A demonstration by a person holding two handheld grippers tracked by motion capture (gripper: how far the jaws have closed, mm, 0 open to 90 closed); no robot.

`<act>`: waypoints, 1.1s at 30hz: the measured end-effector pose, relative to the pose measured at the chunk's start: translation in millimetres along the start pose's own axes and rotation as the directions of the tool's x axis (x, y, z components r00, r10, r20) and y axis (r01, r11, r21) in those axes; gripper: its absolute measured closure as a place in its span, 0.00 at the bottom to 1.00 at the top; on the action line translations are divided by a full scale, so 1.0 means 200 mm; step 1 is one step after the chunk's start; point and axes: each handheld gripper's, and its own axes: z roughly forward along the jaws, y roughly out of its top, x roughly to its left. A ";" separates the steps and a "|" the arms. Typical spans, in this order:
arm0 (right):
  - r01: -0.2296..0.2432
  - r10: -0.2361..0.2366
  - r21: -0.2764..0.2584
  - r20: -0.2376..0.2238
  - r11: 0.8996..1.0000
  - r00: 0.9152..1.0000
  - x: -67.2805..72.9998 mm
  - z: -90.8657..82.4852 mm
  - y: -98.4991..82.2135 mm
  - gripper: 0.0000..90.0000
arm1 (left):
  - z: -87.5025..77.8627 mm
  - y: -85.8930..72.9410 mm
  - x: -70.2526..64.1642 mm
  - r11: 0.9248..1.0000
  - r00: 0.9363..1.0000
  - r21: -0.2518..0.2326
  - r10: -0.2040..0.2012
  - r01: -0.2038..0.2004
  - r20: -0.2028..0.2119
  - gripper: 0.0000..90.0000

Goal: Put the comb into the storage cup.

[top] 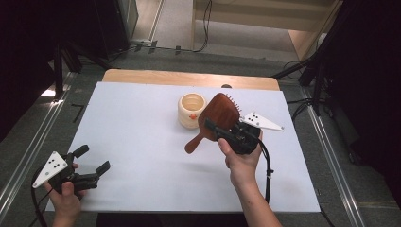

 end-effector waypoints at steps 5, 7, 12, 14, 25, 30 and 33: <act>0.007 -0.007 -0.006 0.004 1.000 1.000 0.00 0.01 0.03 0.57 | 0.00 0.00 0.00 1.000 1.000 0.000 -0.001 0.001 0.002 0.00; 0.010 -0.010 -0.008 0.005 1.000 1.000 0.00 0.02 0.04 0.57 | 0.00 0.00 0.00 1.000 1.000 -0.003 -0.008 0.008 0.003 0.00; 0.012 -0.012 -0.016 0.013 1.000 1.000 -0.01 0.02 0.08 0.57 | 0.00 0.00 0.00 1.000 1.000 -0.005 -0.007 0.007 0.005 0.00; 0.015 -0.015 -0.023 0.014 1.000 1.000 -0.02 0.02 0.09 0.57 | 0.00 0.00 0.00 1.000 1.000 -0.006 -0.007 0.007 0.005 0.00; 0.034 -0.033 -0.021 0.031 0.999 0.999 -0.04 0.04 0.16 0.57 | 0.00 0.00 0.00 1.000 1.000 -0.006 -0.008 0.008 0.006 0.00; 0.040 -0.039 -0.030 0.040 0.999 0.998 -0.05 0.04 0.20 0.57 | 0.00 0.00 0.00 1.000 1.000 -0.006 -0.010 0.010 0.005 0.00; 0.038 -0.036 -0.034 0.044 0.999 0.998 -0.06 0.05 0.22 0.57 | 0.00 0.00 0.00 1.000 1.000 -0.005 -0.008 0.008 0.004 0.00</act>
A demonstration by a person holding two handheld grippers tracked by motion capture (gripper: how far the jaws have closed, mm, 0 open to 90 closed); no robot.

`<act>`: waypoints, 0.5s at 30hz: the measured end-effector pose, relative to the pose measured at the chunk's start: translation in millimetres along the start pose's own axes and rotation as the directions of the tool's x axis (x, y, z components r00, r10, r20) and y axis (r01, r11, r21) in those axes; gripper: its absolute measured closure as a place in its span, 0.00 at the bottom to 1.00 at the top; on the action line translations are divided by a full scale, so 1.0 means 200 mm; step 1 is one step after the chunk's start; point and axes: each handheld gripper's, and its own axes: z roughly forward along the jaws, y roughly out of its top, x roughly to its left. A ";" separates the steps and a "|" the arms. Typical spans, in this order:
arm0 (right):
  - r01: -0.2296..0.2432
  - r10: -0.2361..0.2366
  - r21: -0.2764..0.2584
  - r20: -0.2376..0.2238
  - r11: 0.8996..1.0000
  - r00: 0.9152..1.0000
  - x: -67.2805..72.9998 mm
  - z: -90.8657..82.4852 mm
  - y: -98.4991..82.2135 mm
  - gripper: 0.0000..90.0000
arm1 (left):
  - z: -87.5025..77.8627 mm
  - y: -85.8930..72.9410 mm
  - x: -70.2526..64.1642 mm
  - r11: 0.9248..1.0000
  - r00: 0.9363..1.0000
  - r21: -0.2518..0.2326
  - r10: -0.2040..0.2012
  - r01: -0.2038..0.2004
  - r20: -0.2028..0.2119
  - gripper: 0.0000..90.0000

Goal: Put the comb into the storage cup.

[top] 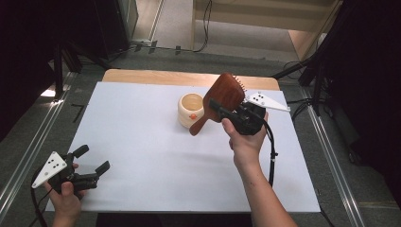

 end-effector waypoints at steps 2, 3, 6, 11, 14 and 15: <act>0.000 0.000 -0.003 0.004 1.000 1.000 -0.01 0.00 0.01 0.57 | 0.00 0.00 0.00 1.000 1.000 0.002 -0.002 0.002 0.001 0.00; 0.000 0.000 -0.002 0.007 1.000 1.000 -0.01 0.00 0.01 0.57 | 0.00 0.00 0.00 1.000 1.000 0.002 -0.002 0.002 0.002 0.00; -0.003 0.003 -0.003 0.014 1.000 1.000 -0.03 0.01 0.03 0.57 | 0.00 0.00 0.00 1.000 1.000 0.001 -0.002 0.002 0.003 0.00; -0.002 0.003 -0.009 0.022 1.000 1.000 -0.04 0.02 0.05 0.57 | 0.00 0.00 0.00 1.000 1.000 0.004 0.001 -0.001 -0.002 0.00; 0.004 -0.004 -0.010 0.029 1.000 1.000 -0.05 0.02 0.07 0.57 | 0.00 0.00 0.00 1.000 1.000 0.002 0.000 0.000 -0.002 0.00; 0.005 -0.005 -0.011 0.029 1.000 1.000 -0.05 0.03 0.07 0.57 | 0.00 0.00 0.00 1.000 1.000 0.002 0.000 0.000 -0.002 0.00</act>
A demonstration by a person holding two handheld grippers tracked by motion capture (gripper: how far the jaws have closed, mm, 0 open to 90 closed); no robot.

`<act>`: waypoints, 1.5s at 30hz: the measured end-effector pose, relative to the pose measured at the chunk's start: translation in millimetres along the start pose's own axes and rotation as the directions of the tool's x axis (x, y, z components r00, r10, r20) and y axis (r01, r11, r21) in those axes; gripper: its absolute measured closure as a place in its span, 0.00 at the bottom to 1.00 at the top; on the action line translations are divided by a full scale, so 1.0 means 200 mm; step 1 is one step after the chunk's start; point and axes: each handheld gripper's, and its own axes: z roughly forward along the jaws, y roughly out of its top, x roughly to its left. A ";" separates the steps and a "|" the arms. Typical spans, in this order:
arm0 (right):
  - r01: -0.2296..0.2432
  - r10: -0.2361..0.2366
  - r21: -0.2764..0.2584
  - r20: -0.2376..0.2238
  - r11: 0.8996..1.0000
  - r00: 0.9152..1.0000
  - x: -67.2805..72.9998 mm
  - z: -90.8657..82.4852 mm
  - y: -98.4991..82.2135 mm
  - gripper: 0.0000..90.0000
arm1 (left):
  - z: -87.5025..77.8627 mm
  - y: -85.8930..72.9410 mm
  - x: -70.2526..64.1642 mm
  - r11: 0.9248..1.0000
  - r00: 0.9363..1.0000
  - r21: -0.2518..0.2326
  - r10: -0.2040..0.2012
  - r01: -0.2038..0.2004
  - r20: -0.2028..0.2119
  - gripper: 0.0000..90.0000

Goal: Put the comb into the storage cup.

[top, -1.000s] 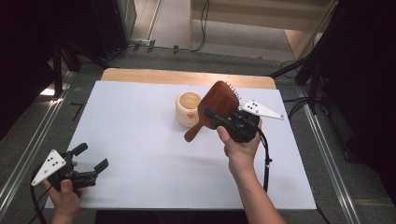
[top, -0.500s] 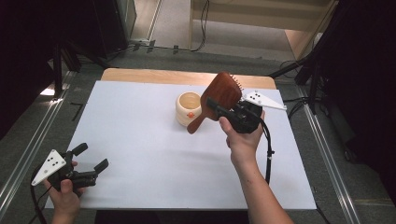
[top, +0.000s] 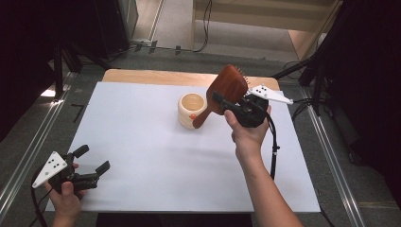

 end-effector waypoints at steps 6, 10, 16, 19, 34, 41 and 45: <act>-0.001 0.001 -0.002 0.011 1.000 1.000 -0.02 0.02 0.02 0.57 | 0.00 0.00 0.00 1.000 1.000 0.002 0.002 -0.002 0.001 0.00; -0.001 0.001 -0.006 0.017 1.000 1.000 -0.03 0.03 0.04 0.57 | 0.00 0.00 0.00 1.000 1.000 0.003 0.003 -0.003 0.000 0.00; 0.000 0.001 -0.009 0.024 1.000 1.000 -0.03 0.05 0.06 0.57 | 0.00 0.00 0.00 1.000 1.000 -0.002 0.005 -0.005 -0.004 0.00; -0.003 0.003 -0.012 0.028 1.000 1.000 -0.04 0.06 0.07 0.57 | 0.00 0.00 0.00 1.000 1.000 -0.001 0.004 -0.004 -0.003 0.00; 0.001 0.000 -0.010 0.048 1.000 0.999 -0.07 0.15 0.11 0.56 | 0.00 0.00 0.00 1.000 1.000 -0.003 0.010 -0.010 0.000 0.00; -0.008 0.008 -0.009 0.062 1.000 0.998 -0.09 0.19 0.11 0.56 | 0.00 0.00 0.00 1.000 1.000 -0.003 0.010 -0.010 0.003 0.00; -0.006 0.006 -0.006 0.066 1.000 0.998 -0.09 0.22 0.12 0.56 | 0.00 0.00 0.00 1.000 1.000 -0.004 0.008 -0.008 0.003 0.00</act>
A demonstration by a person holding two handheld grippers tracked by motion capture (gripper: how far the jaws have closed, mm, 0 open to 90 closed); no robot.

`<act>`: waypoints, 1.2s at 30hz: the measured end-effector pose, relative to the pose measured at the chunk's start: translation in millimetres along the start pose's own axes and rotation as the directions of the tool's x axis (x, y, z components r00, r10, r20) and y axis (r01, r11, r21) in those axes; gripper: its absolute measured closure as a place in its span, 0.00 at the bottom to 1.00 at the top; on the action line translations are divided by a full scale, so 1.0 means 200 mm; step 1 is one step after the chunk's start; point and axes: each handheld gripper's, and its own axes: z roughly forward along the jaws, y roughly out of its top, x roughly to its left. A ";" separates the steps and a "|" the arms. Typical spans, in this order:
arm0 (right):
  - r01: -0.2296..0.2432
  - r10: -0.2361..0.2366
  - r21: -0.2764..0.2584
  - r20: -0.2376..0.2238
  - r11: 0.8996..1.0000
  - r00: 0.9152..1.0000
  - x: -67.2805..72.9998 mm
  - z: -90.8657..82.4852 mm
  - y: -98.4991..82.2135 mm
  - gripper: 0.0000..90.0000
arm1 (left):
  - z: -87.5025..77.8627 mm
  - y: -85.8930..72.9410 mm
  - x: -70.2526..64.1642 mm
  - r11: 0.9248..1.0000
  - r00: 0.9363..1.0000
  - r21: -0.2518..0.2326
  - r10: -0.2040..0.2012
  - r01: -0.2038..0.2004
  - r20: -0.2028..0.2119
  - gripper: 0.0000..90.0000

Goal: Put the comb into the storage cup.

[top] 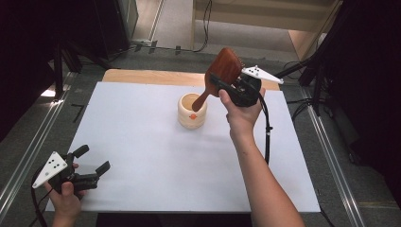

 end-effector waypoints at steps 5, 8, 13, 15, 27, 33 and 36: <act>0.005 -0.005 -0.001 -0.012 1.000 1.000 0.00 0.03 0.01 0.56 | 0.00 0.00 0.00 1.000 1.000 -0.003 0.004 -0.004 -0.002 0.00; 0.012 -0.012 0.002 -0.009 1.000 1.000 0.00 0.06 0.01 0.56 | 0.00 0.00 0.00 1.000 1.000 -0.004 0.004 -0.004 -0.002 0.00; 0.017 -0.017 0.011 0.000 1.000 1.000 0.00 0.10 0.01 0.56 | 0.00 0.00 0.00 1.000 1.000 -0.003 0.004 -0.004 -0.001 0.00; 0.022 -0.022 0.013 0.007 1.000 1.000 0.00 0.11 0.00 0.56 | 0.00 0.00 0.00 1.000 1.000 -0.003 0.004 -0.004 -0.001 0.00; 0.025 -0.025 0.004 0.023 1.000 0.999 -0.03 0.17 -0.07 0.56 | 0.00 0.00 0.00 1.000 1.000 -0.003 0.004 -0.004 0.003 0.00; 0.028 -0.028 0.020 0.030 0.999 0.999 -0.05 0.20 -0.11 0.56 | 0.00 0.00 0.00 1.000 1.000 -0.002 0.005 -0.005 0.004 0.00; 0.032 -0.033 0.021 0.025 0.999 0.999 -0.05 0.22 -0.13 0.56 | 0.00 0.00 0.00 1.000 1.000 -0.003 0.004 -0.004 0.004 0.00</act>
